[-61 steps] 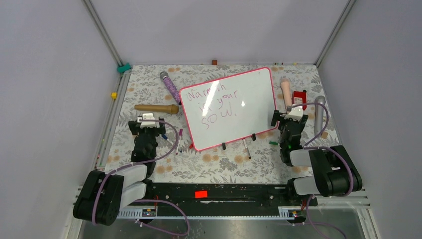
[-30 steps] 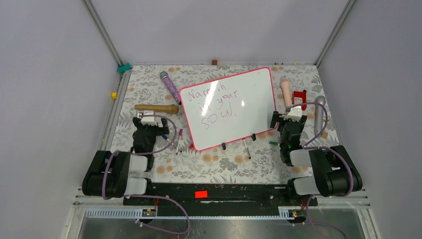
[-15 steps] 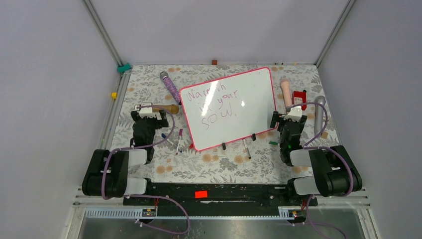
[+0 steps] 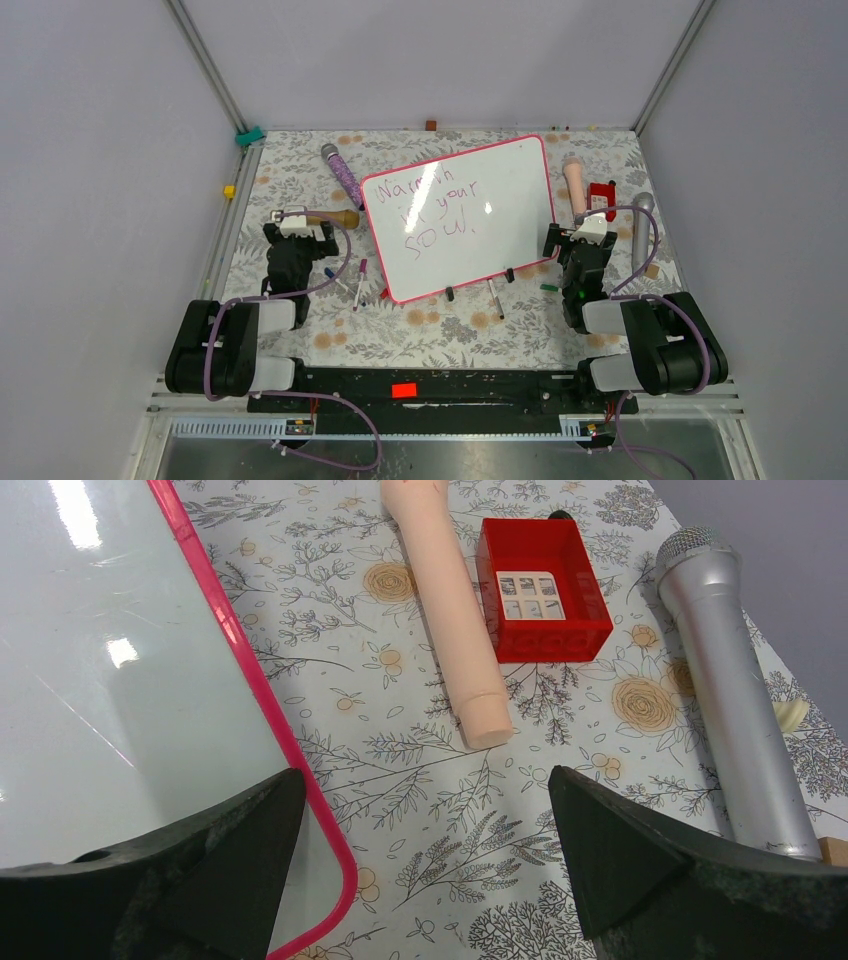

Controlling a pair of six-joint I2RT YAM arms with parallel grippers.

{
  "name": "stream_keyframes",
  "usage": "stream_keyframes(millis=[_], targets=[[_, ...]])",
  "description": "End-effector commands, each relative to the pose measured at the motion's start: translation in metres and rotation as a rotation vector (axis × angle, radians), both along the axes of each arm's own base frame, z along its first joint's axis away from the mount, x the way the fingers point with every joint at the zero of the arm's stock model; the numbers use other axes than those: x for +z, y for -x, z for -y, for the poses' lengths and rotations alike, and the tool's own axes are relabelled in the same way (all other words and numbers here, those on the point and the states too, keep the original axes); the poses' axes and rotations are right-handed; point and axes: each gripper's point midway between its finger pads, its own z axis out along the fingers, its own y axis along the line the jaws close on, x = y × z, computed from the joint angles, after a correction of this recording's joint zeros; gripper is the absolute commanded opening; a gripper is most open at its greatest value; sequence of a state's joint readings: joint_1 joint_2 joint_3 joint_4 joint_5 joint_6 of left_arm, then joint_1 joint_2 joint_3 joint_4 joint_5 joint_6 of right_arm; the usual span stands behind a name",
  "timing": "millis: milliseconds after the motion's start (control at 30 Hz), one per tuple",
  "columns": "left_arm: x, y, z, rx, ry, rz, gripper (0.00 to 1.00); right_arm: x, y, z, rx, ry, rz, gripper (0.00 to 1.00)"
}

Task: Write a sentence on the whiteboard
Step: Reset both arms

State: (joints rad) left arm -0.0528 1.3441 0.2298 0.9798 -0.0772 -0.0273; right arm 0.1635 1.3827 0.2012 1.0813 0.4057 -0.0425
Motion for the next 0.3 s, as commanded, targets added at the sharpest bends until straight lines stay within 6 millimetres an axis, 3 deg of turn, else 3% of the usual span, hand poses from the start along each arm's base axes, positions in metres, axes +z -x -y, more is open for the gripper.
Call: stream_keyframes(millis=[0,267], targets=[[0.0215,-0.0104,0.0009,-0.008,0.01,0.069,0.99,0.0182,-0.0091,0.0003,-0.01,-0.021,0.063,1.0],[0.0212,-0.0098,0.0001,-0.002,0.008,0.07,0.99,0.0183,-0.0091,0.0001,-0.01,-0.02,0.063,1.0]])
